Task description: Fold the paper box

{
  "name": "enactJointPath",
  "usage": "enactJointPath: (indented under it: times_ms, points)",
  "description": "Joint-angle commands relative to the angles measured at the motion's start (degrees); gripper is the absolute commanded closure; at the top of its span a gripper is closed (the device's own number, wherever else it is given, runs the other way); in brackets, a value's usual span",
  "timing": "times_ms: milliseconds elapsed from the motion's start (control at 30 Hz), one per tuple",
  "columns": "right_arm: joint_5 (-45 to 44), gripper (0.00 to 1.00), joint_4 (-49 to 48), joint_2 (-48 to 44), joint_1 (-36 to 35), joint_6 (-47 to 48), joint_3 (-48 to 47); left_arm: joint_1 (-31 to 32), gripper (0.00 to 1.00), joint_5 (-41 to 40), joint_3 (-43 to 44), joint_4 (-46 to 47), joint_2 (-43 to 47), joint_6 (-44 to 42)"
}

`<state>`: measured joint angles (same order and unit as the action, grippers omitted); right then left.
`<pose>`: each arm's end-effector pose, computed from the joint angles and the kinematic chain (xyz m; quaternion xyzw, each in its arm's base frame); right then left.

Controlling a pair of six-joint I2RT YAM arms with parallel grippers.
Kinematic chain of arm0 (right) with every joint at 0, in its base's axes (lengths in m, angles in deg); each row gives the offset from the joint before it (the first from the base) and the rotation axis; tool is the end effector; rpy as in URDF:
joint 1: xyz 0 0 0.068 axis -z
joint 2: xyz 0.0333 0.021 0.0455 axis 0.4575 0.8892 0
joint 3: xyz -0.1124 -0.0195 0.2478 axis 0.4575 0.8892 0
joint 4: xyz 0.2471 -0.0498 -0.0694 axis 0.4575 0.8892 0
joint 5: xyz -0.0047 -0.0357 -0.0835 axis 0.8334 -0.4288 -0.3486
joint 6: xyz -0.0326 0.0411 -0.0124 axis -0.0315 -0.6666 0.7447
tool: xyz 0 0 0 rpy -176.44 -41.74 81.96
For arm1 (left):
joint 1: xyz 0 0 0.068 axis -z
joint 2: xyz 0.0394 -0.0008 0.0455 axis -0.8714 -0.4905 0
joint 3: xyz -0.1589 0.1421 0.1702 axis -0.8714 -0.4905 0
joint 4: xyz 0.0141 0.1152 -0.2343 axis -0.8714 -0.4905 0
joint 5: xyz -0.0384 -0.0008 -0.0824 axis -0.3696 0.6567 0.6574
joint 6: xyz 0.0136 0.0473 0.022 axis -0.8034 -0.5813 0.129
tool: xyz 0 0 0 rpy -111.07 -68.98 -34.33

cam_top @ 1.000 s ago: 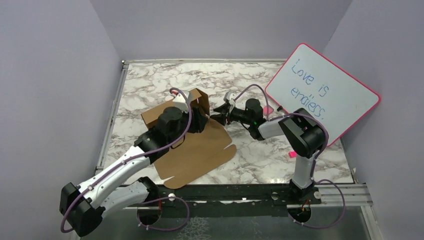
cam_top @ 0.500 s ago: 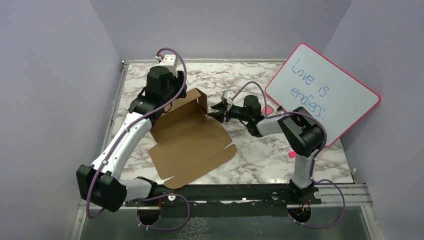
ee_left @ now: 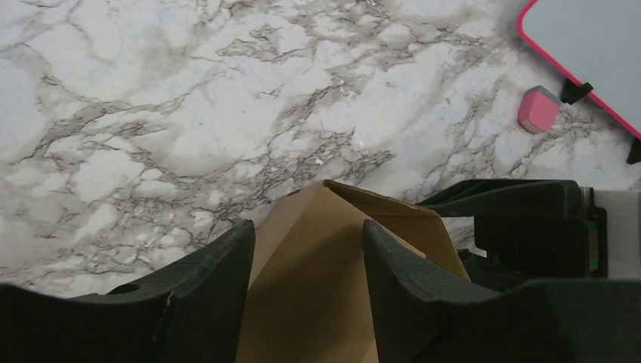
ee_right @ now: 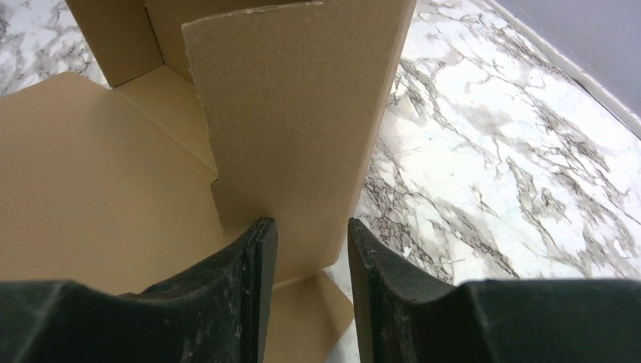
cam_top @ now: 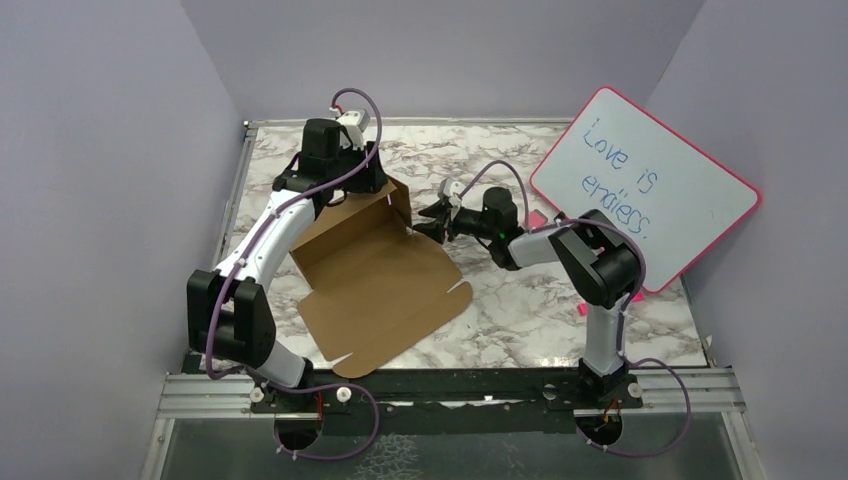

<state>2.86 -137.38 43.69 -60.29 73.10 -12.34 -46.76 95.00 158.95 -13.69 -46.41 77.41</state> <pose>0.3204 0.2360 0.1624 -0.4732 0.5524 0.3718 0.5768 0.3358 -0.0922 0.3226 0.0977 0.8651 -0.2067 0.4465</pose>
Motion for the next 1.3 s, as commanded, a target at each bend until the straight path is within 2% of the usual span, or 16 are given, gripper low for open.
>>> enactJointPath:
  times_ms: [0, 167, 467, 867, 1267]
  points:
    - [1.8, 0.55, 0.2, 1.7, -0.4, 1.1, -2.1, -0.4, 0.44, 7.2, -0.1, 1.3, -0.3, -1.0]
    - [2.8, 0.55, -1.5, 2.6, -0.5, 0.5, -2.9, -0.4, 0.45, 8.3, -2.0, 1.3, -0.4, -1.2]
    - [3.3, 0.53, -4.5, 3.9, -0.4, -0.8, -4.8, -0.4, 0.53, 12.4, -3.1, 1.4, -2.3, -0.8]
    - [3.3, 0.49, -8.5, 8.0, -1.0, -2.4, -9.6, -0.4, 0.54, 13.2, -3.3, 1.0, -4.3, -1.0]
    - [2.0, 0.54, -11.6, 10.5, -2.8, -1.5, -10.9, -1.1, 0.51, 15.6, -3.0, 1.0, -4.5, 0.4]
